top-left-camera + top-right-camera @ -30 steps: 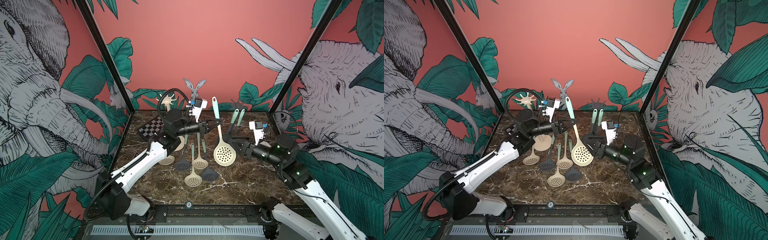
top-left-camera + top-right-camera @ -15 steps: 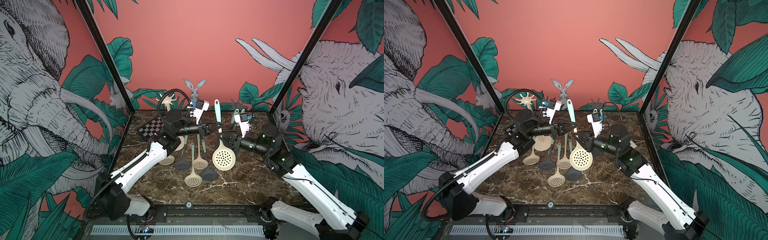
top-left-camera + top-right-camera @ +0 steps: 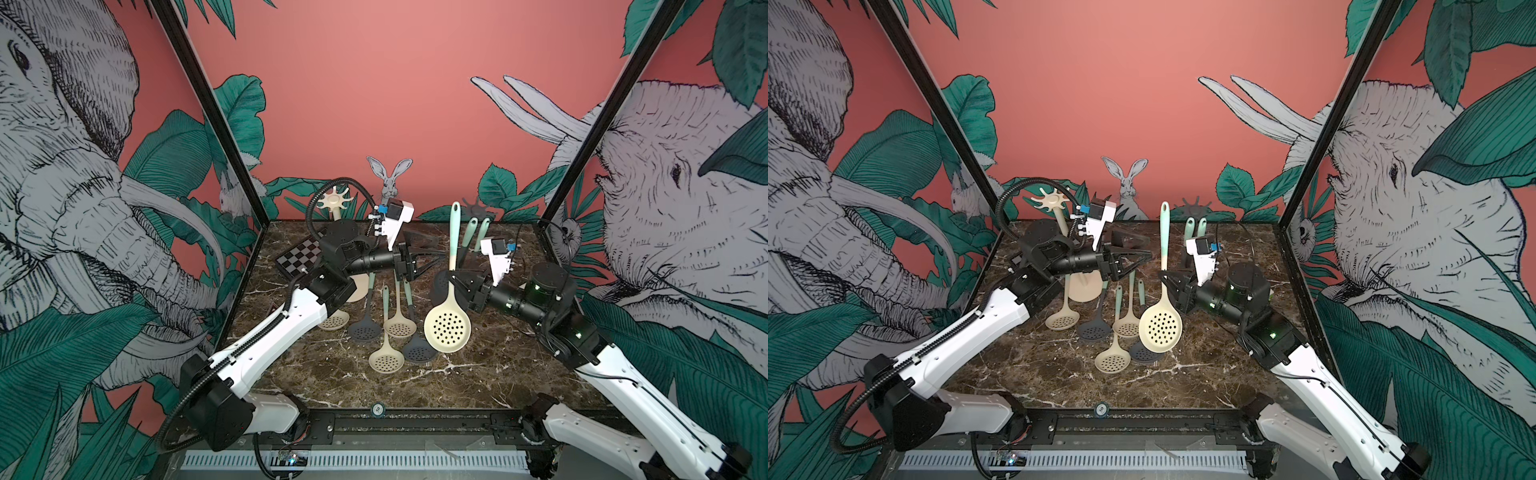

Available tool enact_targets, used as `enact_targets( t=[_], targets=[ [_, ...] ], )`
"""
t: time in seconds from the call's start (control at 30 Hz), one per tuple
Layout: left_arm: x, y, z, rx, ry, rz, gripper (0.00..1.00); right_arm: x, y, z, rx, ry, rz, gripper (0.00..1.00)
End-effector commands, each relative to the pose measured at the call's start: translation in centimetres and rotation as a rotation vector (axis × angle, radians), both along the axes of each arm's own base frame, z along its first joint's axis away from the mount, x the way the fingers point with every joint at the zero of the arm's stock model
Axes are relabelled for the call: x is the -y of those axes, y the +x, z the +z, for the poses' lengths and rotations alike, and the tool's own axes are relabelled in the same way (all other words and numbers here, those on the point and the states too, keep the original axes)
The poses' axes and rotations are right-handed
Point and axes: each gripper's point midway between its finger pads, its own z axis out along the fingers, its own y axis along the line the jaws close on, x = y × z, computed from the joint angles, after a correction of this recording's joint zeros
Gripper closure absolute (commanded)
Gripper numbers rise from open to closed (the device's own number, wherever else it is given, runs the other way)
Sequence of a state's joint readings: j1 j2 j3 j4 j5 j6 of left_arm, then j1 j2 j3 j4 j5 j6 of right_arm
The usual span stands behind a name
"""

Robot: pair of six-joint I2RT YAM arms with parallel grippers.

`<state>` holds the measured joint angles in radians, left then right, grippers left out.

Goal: Hang the skimmer on the kitchen utensil rack
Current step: Pick up the skimmer from the center of the board, then hang the skimmer on the rack.

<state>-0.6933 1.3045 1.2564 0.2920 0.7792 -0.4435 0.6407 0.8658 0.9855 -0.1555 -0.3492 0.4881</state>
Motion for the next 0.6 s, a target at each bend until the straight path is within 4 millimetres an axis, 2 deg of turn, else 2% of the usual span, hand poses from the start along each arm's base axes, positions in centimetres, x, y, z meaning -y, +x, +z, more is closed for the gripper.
enact_targets(
  t=[0.0,0.57],
  targets=[
    [-1.1,-0.3,0.4,0.072,0.014,0.063,0.25,2.2,1.5,0.1,0.030,-0.012,-0.156,1.00],
    [-1.1,-0.3,0.1,0.064,0.018,0.059,0.24,0.5,3.7,-2.9,-0.057,0.002,-0.163,1.00]
  ],
)
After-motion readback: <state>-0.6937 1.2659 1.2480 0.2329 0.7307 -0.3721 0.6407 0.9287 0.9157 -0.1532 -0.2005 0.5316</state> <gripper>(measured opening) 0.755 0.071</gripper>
